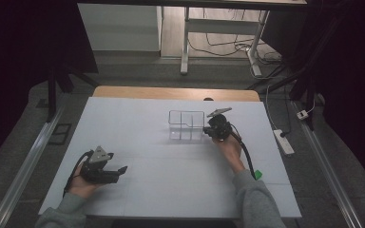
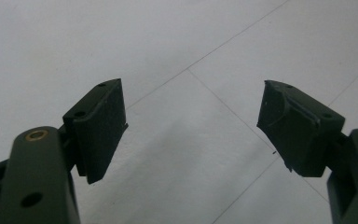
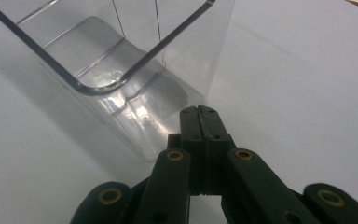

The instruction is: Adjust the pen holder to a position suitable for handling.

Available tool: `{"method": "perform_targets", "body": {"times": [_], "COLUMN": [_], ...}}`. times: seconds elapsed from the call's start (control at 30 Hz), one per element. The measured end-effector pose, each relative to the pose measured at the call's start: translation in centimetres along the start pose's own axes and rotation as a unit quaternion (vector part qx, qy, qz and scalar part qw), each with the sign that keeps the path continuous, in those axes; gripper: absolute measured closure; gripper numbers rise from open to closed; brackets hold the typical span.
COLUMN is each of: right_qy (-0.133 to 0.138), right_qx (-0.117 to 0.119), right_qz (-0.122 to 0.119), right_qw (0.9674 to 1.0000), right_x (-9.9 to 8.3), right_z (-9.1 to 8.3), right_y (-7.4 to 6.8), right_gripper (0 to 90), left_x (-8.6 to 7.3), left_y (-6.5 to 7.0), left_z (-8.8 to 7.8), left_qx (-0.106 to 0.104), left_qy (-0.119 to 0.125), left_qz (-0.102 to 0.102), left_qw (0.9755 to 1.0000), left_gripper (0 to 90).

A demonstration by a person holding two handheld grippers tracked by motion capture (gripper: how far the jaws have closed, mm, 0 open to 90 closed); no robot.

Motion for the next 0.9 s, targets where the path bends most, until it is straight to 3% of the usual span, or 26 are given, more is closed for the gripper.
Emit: {"method": "perform_targets", "body": {"times": [0.67, 0.9], "right_qy": [-0.003, 0.001], "right_qx": [0.006, 0.009], "right_qz": [-0.016, -0.015], "right_qw": [0.9998, 0.9998], "right_x": [1.1, 1.2], "right_z": [1.0, 0.9], "right_y": [-1.7, -1.8], "right_gripper": [89.4, 89.4], "left_x": [0.0, -0.1], "left_y": [0.0, -0.1], "left_z": [0.0, 0.1], "left_qx": [0.0, 0.0], "left_qy": [-0.002, -0.002], "left_qz": [0.002, 0.001], "left_qw": [1.0, 1.0], "left_gripper": [22.9, 22.9]}}
Point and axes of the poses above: each handheld gripper's, and its own axes: z roughly forward along the jaws, x roughly out of its top, y roughly to its right, the point moved 10 cm from there along z, roughly forward along the jaws, and after that the axes turned 14 degrees about -y, right-handed, at the moved point
